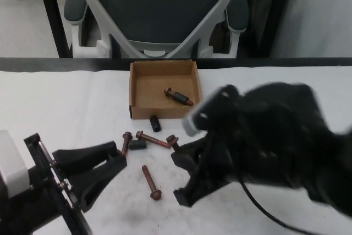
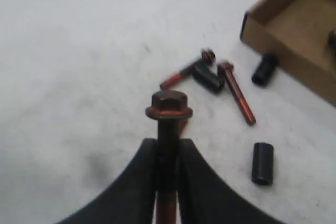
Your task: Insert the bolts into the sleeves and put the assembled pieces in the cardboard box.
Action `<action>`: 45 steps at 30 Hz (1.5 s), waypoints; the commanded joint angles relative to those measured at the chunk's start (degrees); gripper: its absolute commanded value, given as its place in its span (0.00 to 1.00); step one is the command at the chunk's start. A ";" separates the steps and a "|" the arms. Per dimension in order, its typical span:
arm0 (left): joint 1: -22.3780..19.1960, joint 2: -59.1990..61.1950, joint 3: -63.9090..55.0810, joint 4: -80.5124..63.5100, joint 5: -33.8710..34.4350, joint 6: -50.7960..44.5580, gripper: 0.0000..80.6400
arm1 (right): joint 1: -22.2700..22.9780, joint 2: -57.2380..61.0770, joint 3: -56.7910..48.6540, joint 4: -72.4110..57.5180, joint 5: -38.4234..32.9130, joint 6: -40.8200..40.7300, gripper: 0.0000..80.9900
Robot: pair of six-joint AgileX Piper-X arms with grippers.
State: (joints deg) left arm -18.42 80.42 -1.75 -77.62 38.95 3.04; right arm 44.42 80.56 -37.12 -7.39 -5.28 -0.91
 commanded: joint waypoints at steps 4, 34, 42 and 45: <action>-0.88 -0.73 0.02 -2.29 7.76 5.97 0.01 | 1.57 -5.78 11.02 -23.28 -1.80 4.83 0.00; -9.06 -0.73 -3.60 3.62 10.13 2.15 0.01 | 7.99 -5.79 20.58 -54.94 -6.59 0.55 0.00; -10.25 -0.73 -3.94 3.67 10.01 6.41 0.01 | 7.99 -5.79 20.58 -54.94 -6.59 0.52 0.00; -10.25 -0.73 -3.94 2.98 10.01 6.44 0.01 | 7.99 -5.79 20.58 -54.94 -6.59 0.52 0.00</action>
State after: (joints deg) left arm -28.34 80.42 -5.05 -71.10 46.06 4.12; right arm 52.22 75.43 -16.62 -61.22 -11.80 0.00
